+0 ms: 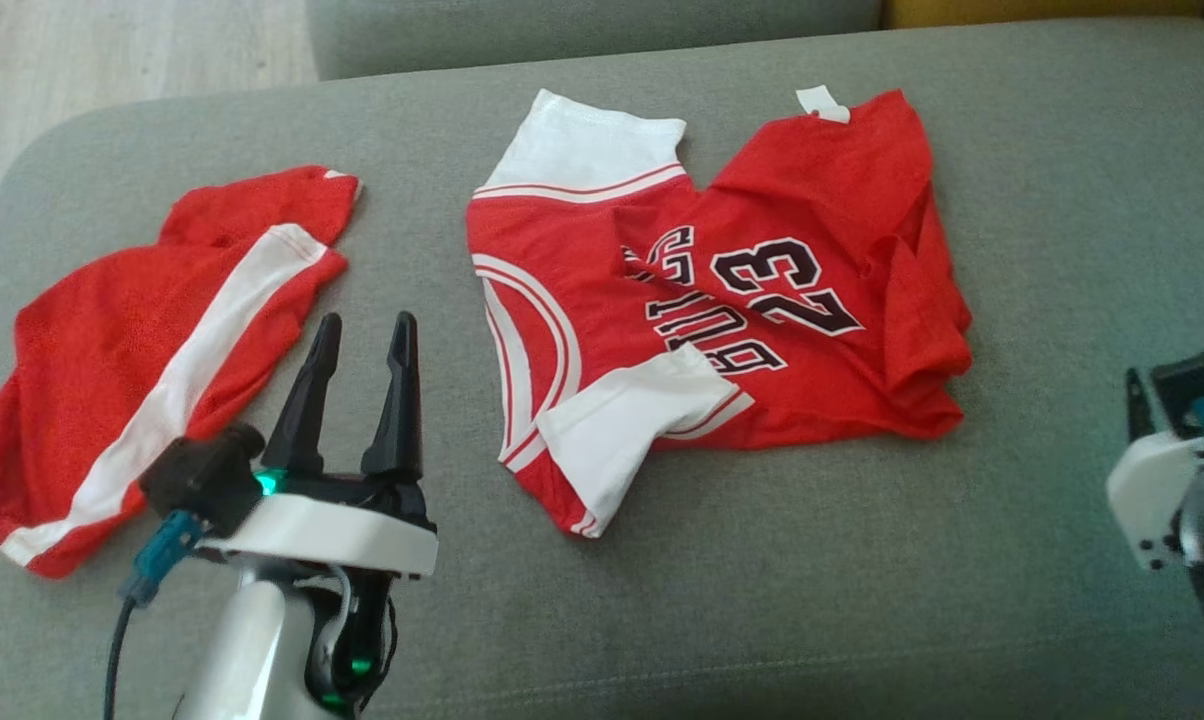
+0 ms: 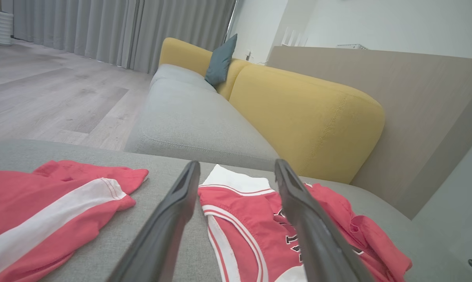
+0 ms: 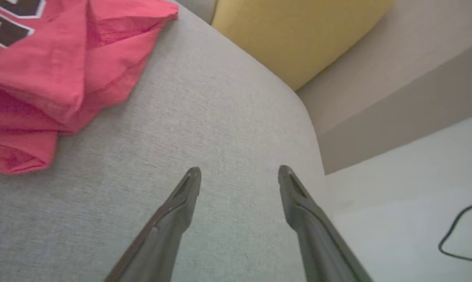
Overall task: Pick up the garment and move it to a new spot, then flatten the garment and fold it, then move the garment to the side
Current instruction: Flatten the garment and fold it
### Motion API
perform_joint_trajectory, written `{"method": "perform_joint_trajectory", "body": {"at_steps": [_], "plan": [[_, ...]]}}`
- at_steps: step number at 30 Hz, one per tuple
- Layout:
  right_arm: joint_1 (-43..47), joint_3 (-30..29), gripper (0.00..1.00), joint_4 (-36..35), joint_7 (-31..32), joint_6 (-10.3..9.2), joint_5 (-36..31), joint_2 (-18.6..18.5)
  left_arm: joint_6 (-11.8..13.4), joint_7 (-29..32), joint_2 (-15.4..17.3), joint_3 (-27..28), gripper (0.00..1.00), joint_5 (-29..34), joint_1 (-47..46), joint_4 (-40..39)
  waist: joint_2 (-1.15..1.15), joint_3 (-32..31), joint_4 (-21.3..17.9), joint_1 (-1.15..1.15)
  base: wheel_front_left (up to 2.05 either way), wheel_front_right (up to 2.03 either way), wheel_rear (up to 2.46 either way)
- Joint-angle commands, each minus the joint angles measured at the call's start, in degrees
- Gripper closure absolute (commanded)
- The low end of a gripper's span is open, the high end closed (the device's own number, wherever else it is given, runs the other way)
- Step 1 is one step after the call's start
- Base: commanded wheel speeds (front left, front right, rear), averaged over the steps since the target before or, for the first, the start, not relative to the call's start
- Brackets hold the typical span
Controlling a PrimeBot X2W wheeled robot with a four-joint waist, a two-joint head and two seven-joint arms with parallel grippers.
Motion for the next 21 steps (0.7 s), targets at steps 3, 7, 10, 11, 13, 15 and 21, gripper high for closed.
{"method": "perform_joint_trajectory", "body": {"at_steps": [3, 7, 10, 11, 13, 15, 21], "plan": [[0.1, -2.5, 0.0, -4.6, -0.7, 0.37, 0.4, 1.6, -0.1, -0.4, 0.5, 1.8, 0.0, 0.6, -2.0, -2.0, 0.0, 0.5, -0.5, 0.0, 0.0, 0.0, 0.0], [0.4, -9.4, 0.0, -8.3, -6.3, 0.37, 6.4, 10.1, -0.2, -0.4, 0.5, 1.7, 0.0, 0.6, -2.3, -2.0, 0.0, 0.9, -0.7, 0.0, 0.0, 0.0, 0.0], [0.6, -11.9, 0.0, -8.4, -11.1, 0.37, 13.7, 12.8, -0.3, -0.4, 0.5, 1.3, 0.0, 0.7, -2.3, -2.0, 0.0, 1.1, -0.7, 0.0, 0.0, 0.0, 0.0], [0.9, -11.6, 0.0, -8.1, -12.9, 0.37, 16.1, 13.1, -0.4, -0.4, 0.5, 1.2, 0.0, 0.7, -2.3, -2.0, 0.0, 1.1, -0.6, 0.0, 0.0, 0.0, 0.0], [2.0, -9.7, 0.0, -7.4, -16.2, 0.37, 20.0, 13.3, -0.5, -0.4, 0.5, 0.9, 0.0, 0.8, -2.3, -1.9, 0.0, 1.2, -0.5, 0.0, 0.0, 0.0, 0.0], [3.3, -7.3, 0.0, -6.0, -18.9, 0.37, 25.4, 13.3, -0.7, -0.4, 0.5, 0.7, 0.0, 1.0, -2.4, -1.7, 0.0, 1.2, -0.3, 0.0, 0.0, 0.0, 0.0], [5.3, -2.5, 0.0, -1.9, -24.6, 0.37, 34.1, 13.3, -0.9, -0.4, 0.5, 0.1, 0.0, 1.3, -2.1, -1.4, 0.0, 1.5, 0.2, 0.0, 0.0, 0.0, 0.0]]}}
